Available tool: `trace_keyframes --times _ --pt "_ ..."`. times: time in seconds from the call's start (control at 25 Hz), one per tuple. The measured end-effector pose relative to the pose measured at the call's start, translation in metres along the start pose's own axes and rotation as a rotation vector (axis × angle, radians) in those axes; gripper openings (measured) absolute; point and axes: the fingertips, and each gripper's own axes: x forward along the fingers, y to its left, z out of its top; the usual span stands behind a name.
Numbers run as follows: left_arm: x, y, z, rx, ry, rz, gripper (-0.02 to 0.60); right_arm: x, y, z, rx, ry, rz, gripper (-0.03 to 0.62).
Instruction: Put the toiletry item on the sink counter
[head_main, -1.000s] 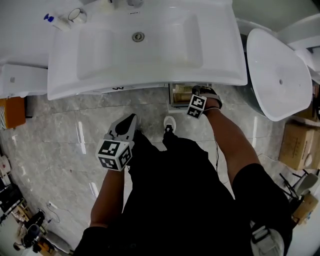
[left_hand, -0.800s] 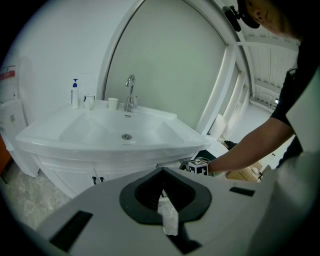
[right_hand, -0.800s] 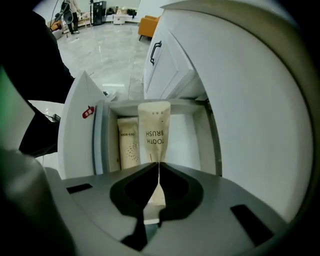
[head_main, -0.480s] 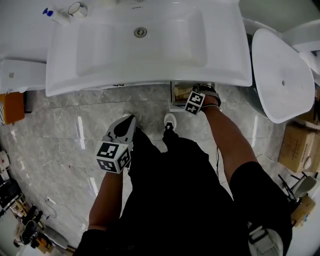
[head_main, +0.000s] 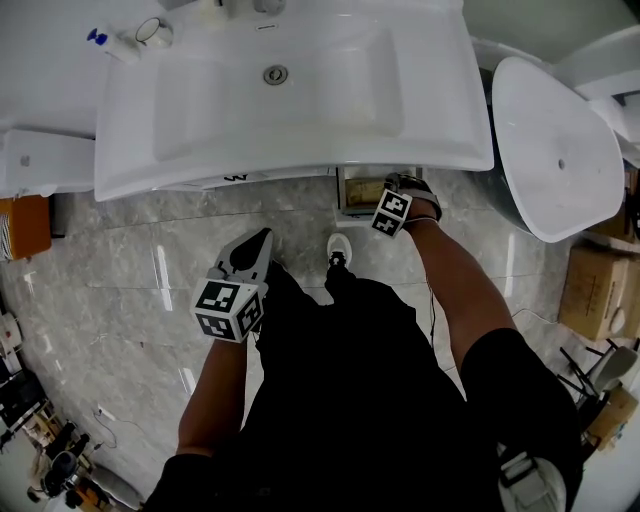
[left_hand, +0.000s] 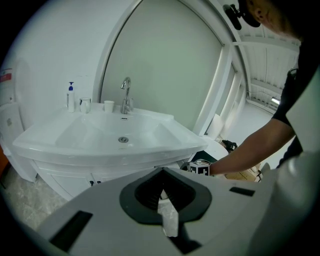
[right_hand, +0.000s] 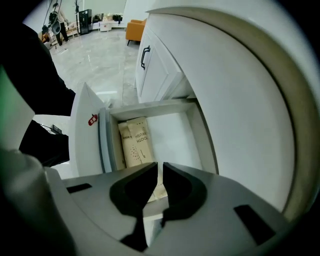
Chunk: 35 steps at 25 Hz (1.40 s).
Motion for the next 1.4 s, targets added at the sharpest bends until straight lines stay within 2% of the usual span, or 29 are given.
trace_keyframes --times 0.2,0.4,0.56,0.8,1.08,1.24,1.4 --pt "0.002 -0.007 0.009 0.017 -0.013 -0.013 -0.003 -0.021 0.002 -0.004 0.076 -0.045 -0.012 0.011" --pt "0.002 -0.014 0.02 0.033 -0.037 -0.019 -0.003 -0.059 -0.009 -0.001 0.245 -0.143 -0.03 0.011" --pt "-0.002 -0.021 0.031 0.041 -0.062 -0.016 -0.003 -0.104 -0.015 0.005 0.36 -0.25 -0.005 0.005" --pt "-0.007 -0.027 0.047 0.055 -0.104 0.006 -0.003 -0.183 -0.04 0.028 0.59 -0.485 0.043 0.003" --pt "-0.022 -0.033 0.065 0.09 -0.127 0.002 -0.003 -0.274 -0.066 0.064 0.772 -0.79 0.071 0.003" --pt "-0.038 -0.038 0.081 0.091 -0.156 -0.037 -0.003 -0.329 -0.065 0.094 0.802 -0.937 0.095 0.003" --pt "-0.056 -0.041 0.094 0.133 -0.191 -0.055 -0.003 -0.369 -0.055 0.117 0.835 -1.032 0.085 0.005"
